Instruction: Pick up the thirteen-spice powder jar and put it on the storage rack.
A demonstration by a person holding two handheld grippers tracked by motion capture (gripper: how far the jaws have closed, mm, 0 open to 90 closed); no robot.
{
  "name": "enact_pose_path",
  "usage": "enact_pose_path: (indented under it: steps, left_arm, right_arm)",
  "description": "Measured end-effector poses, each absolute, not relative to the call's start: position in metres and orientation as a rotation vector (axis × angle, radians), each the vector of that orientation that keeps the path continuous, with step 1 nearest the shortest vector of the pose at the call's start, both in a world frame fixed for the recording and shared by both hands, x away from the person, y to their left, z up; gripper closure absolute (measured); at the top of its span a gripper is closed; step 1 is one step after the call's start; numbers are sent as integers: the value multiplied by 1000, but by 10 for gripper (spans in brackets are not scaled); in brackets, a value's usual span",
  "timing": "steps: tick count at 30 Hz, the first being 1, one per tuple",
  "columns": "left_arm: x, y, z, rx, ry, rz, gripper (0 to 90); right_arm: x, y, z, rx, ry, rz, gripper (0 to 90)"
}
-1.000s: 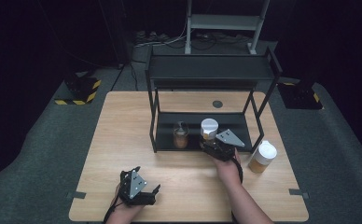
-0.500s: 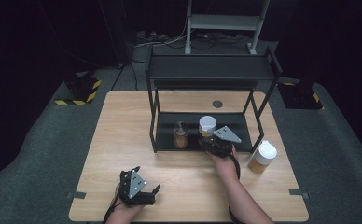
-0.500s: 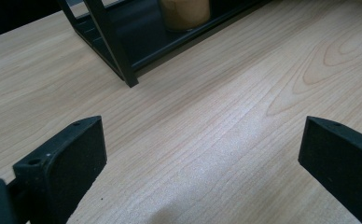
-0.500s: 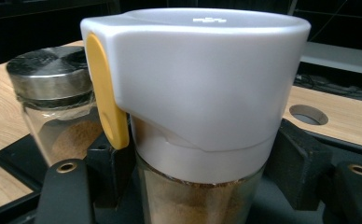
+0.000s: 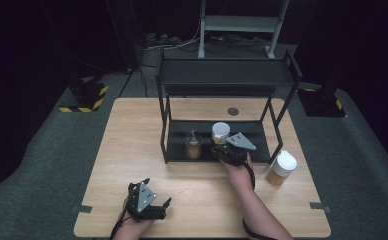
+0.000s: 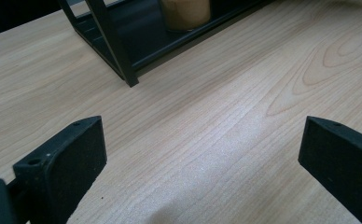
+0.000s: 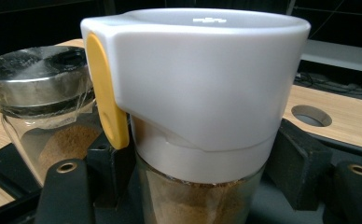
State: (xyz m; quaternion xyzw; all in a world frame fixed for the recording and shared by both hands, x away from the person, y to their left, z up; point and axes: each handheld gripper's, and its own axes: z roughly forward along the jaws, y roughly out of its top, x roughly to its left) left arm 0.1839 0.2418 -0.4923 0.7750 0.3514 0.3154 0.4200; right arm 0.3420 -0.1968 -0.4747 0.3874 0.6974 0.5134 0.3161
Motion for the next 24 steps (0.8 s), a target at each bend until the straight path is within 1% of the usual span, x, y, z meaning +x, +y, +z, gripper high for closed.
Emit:
enact_pose_path:
  steps: [24]
  left_arm:
    - [183,241,-493,1944,878,797,12]
  right_arm:
    - [342,-202,-488,1025,1819,1388,300]
